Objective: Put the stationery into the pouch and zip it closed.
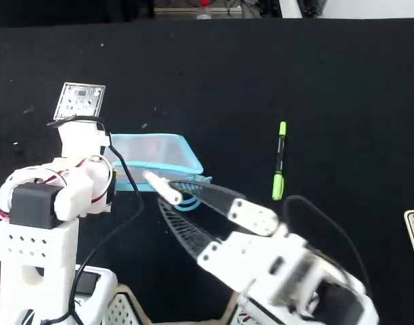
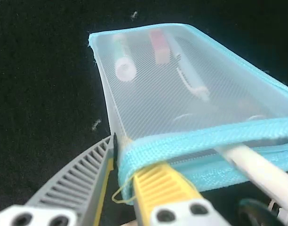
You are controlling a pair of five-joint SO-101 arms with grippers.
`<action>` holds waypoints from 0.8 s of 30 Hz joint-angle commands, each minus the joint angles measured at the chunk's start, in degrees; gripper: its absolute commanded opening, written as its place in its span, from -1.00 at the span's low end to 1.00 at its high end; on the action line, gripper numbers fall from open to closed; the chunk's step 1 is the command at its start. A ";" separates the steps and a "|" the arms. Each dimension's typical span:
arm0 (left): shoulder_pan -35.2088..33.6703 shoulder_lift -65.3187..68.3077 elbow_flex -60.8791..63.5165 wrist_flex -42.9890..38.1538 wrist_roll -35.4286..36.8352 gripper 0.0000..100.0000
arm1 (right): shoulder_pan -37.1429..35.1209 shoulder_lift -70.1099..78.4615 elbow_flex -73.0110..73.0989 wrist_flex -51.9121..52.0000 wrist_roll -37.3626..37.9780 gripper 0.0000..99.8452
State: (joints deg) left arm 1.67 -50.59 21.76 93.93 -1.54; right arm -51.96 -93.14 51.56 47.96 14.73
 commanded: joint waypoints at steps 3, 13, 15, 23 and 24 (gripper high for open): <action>0.75 -0.97 -0.75 0.26 -0.53 -0.94 | -0.70 0.84 8.66 -4.48 2.46 -0.98; 0.75 -0.97 -0.75 0.26 -0.53 -0.94 | -0.70 1.01 12.88 -3.34 2.02 -0.80; 0.75 -0.97 -0.75 0.18 -0.53 -0.94 | -0.70 1.01 12.88 -3.16 2.02 -0.83; 0.75 -0.97 -0.75 0.18 -0.53 -0.94 | -0.70 0.92 8.92 -3.25 2.11 -0.84; 0.75 -0.97 -0.75 0.18 -0.53 -0.94 | -0.62 0.84 8.22 -3.25 2.11 -0.84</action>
State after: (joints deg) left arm 1.67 -50.59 21.76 93.93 -1.54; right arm -51.96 -92.97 64.31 44.53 16.40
